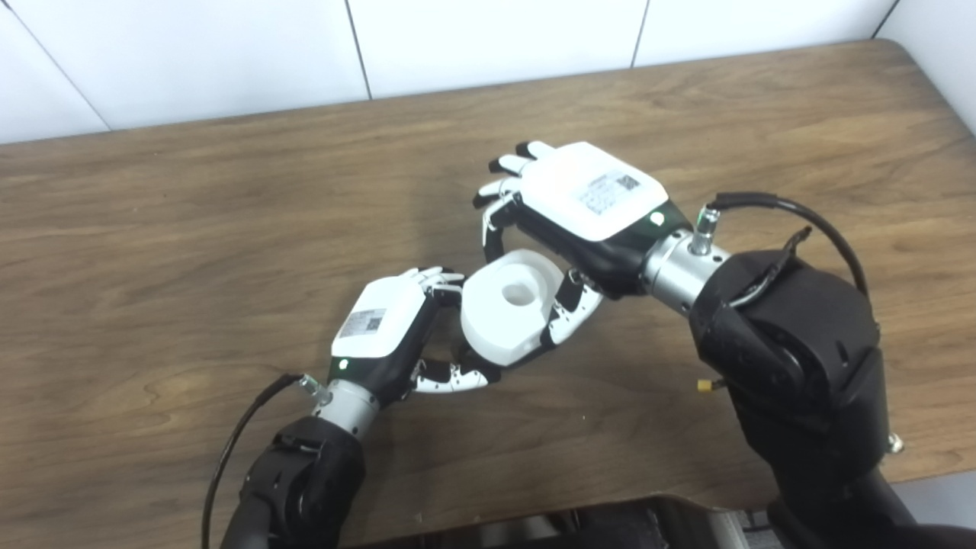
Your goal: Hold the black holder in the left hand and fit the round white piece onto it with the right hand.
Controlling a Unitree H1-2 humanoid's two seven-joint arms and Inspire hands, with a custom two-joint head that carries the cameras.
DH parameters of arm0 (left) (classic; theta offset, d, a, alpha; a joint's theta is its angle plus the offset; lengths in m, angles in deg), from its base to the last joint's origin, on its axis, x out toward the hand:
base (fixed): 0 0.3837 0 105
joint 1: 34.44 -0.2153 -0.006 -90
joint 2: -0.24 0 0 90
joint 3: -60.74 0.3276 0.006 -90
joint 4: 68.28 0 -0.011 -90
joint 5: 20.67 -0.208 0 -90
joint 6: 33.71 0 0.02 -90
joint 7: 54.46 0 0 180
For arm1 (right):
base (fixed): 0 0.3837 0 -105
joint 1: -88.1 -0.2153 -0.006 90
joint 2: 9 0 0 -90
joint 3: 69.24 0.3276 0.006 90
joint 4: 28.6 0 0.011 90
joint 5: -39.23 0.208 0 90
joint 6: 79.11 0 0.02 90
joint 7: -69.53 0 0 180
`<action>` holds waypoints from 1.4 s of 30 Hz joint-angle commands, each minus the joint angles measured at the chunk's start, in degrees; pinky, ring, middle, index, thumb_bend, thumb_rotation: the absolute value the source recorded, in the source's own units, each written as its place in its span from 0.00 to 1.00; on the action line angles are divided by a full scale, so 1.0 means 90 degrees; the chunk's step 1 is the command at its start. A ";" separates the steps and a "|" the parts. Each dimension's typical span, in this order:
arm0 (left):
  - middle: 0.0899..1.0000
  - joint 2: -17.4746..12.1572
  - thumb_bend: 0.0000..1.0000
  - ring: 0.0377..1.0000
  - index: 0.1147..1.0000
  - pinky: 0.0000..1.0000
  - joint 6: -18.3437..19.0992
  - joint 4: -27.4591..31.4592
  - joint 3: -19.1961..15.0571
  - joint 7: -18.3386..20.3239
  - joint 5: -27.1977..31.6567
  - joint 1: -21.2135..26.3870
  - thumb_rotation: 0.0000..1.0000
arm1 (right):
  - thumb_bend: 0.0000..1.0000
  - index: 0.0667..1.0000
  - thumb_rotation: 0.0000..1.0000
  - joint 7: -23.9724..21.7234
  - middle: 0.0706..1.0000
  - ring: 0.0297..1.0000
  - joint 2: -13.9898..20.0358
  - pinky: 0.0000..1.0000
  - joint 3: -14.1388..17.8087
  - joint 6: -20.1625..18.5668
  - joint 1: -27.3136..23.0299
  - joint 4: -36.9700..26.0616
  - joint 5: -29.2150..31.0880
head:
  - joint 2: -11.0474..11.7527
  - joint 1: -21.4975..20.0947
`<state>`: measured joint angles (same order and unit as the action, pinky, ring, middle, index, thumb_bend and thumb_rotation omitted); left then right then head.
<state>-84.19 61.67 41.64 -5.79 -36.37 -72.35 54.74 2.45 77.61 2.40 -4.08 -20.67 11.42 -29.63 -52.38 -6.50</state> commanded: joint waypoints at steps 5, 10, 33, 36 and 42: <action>0.79 0.0004 0.52 0.88 0.42 0.91 -0.0060 0.0063 -0.0021 -0.0047 0.0015 0.0156 0.06 | 0.52 0.45 0.14 -0.0611 0.83 0.95 -0.0008 0.98 0.0040 0.0157 -0.0169 -0.0176 -0.0011 | 0.0011 -0.0017; 0.79 -0.0001 0.52 0.88 0.42 0.91 -0.0058 0.0069 -0.0018 -0.0020 0.0019 0.0168 0.06 | 0.52 0.45 0.14 -0.0613 0.84 0.95 -0.0019 0.99 0.0005 0.0168 -0.0173 -0.0148 -0.0019 | 0.0015 -0.0019; 0.79 0.0011 0.52 0.88 0.42 0.91 -0.0061 0.0101 0.0001 -0.0013 -0.0033 0.0157 0.06 | 0.52 0.45 0.14 -0.0493 0.83 0.94 -0.0135 1.00 0.0068 0.0458 -0.0137 -0.0047 -0.0094 | 0.0014 -0.0017; 0.79 0.0012 0.52 0.88 0.42 0.91 -0.0070 0.0100 0.0002 -0.0018 -0.0031 0.0154 0.06 | 0.52 0.45 0.14 -0.0483 0.83 0.94 -0.0129 1.00 0.0071 0.0481 -0.0137 -0.0025 -0.0108 | 0.0014 -0.0017; 0.79 0.0010 0.52 0.88 0.42 0.91 -0.0078 0.0106 0.0005 -0.0020 -0.0033 0.0149 0.06 | 0.52 0.45 0.14 -0.0422 0.83 0.94 -0.0133 1.00 0.0094 0.0505 -0.0141 0.0029 -0.0141 | 0.0021 -0.0034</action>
<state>-84.22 61.66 41.65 -5.74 -36.02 -72.63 54.89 2.35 76.88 2.53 -1.87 -20.48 12.24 -30.69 -52.12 -6.77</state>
